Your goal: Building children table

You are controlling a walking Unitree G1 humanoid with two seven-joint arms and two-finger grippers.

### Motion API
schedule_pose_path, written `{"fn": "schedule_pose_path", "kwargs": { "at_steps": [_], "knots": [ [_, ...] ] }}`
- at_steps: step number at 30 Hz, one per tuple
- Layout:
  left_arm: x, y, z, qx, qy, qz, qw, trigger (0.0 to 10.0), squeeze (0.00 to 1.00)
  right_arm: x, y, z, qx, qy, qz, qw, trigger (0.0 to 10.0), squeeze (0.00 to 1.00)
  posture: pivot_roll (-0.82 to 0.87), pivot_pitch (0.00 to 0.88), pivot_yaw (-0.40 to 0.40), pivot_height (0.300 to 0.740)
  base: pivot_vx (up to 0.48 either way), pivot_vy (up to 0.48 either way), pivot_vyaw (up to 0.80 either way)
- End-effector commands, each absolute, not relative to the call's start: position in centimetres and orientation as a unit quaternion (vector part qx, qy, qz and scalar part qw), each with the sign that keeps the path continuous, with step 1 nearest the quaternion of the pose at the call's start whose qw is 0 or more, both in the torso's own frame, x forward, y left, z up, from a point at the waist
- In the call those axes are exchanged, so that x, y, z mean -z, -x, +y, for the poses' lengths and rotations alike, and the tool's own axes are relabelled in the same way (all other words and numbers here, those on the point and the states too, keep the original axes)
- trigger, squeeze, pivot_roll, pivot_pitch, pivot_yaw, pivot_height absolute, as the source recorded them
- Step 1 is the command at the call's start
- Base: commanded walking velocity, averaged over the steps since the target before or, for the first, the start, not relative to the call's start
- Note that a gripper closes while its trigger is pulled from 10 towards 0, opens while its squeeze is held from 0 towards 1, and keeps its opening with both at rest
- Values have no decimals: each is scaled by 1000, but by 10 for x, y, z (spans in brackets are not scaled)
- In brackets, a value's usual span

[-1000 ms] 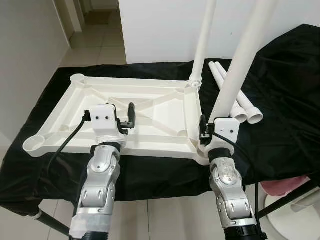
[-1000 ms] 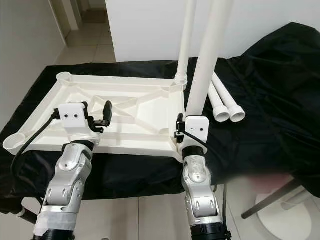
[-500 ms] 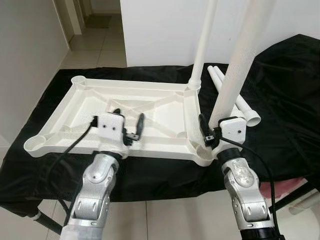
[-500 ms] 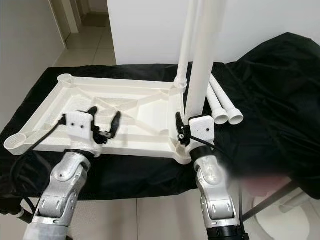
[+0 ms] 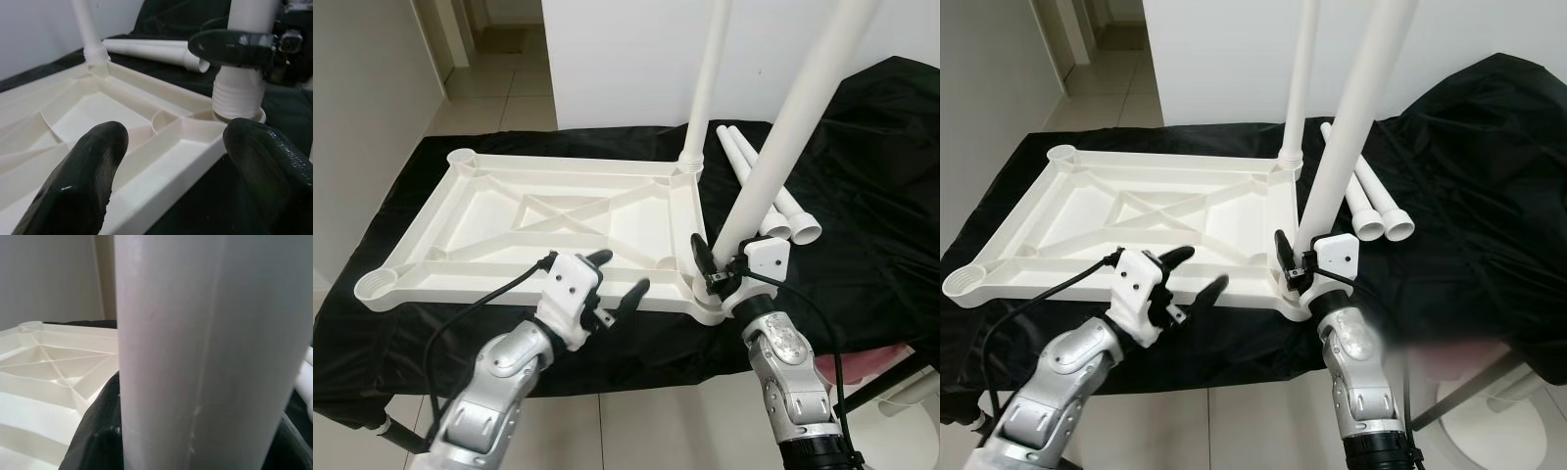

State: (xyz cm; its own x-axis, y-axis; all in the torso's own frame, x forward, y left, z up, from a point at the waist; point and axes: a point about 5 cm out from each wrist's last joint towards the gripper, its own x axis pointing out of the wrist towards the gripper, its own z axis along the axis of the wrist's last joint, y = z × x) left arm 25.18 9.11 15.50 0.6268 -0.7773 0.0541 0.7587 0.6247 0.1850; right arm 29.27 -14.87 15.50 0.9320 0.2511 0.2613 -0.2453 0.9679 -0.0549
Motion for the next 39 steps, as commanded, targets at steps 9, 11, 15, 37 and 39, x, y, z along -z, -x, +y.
{"fn": "schedule_pose_path", "kwargs": {
  "at_steps": [9, 11, 15, 37, 39],
  "knots": [
    [-153, -240, 82, 509, -69, -20, 858, 10000, 0, -130, -299, -149, -153, 46, -105, 982, 10000, 0, -10, 53, 65, 740, 0, 0, 0],
    [-152, -241, 81, 512, -80, -21, 855, 10000, 0, -124, -298, -147, -171, 57, -97, 979, 10000, 0, -4, 51, 61, 740, 0, 0, 0],
    [-157, -252, 86, 505, -94, -24, 858, 10000, 0, -110, -297, -140, -221, 105, -85, 966, 10000, 0, 9, 36, 53, 740, 0, 0, 0],
    [-157, -253, 87, 513, -113, -8, 851, 10000, 0, -102, -288, -136, -257, 96, -113, 955, 10000, 0, 5, 31, 62, 740, 0, 0, 0],
    [-157, -254, 87, 514, -114, -7, 850, 10000, 0, -103, -287, -134, -254, 83, -118, 956, 10000, 0, 5, 30, 64, 740, 0, 0, 0]
  ]
}}
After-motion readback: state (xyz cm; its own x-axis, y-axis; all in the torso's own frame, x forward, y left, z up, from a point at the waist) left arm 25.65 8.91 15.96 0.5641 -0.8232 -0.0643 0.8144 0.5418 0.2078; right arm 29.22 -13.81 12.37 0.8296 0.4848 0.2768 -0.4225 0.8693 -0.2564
